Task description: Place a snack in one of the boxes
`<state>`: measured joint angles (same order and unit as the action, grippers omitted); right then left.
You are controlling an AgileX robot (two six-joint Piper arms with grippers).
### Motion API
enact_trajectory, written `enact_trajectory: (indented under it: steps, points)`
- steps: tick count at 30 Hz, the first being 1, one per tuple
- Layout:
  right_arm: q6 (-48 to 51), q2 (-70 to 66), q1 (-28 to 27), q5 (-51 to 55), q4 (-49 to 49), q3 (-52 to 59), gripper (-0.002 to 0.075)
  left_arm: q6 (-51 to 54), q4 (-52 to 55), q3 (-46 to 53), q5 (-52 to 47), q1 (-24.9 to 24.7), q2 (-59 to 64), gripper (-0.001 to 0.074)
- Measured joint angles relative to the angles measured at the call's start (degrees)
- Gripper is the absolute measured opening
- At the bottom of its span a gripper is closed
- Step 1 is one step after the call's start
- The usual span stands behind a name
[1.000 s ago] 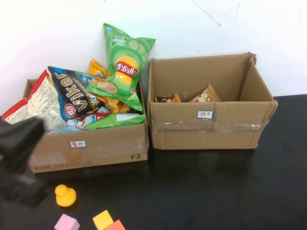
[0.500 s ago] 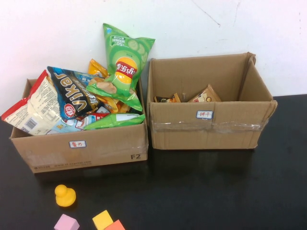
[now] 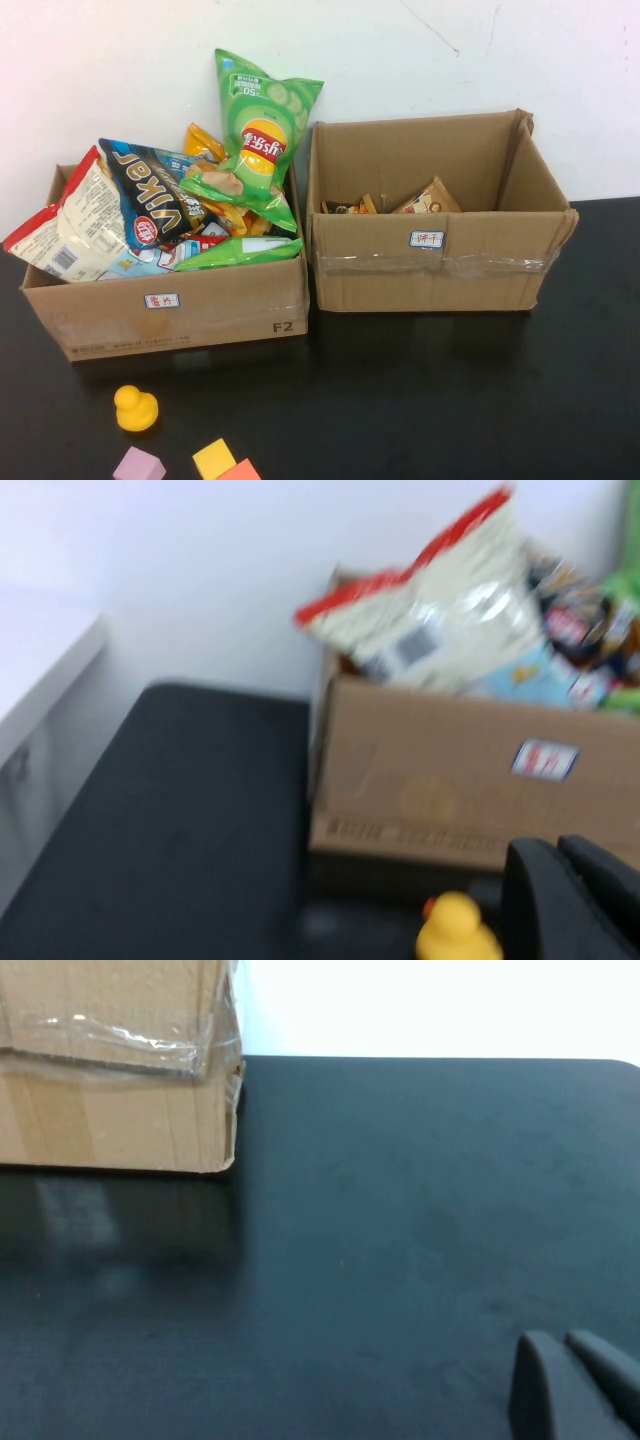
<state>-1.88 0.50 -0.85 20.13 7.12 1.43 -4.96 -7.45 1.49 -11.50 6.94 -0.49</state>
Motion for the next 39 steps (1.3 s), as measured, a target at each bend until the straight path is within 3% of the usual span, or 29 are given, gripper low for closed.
enact_trajectory:
  steps: [9,39]
  points:
    - [0.0,0.0,0.0,0.0,0.0,0.0,-0.0001,5.27,0.53,0.0,-6.52,4.32,0.0,-0.0001]
    - [0.0,0.0,0.0,0.0,0.0,0.0,-0.0001,6.27,1.0,-0.3,-7.62,4.41,0.0,-0.0001]
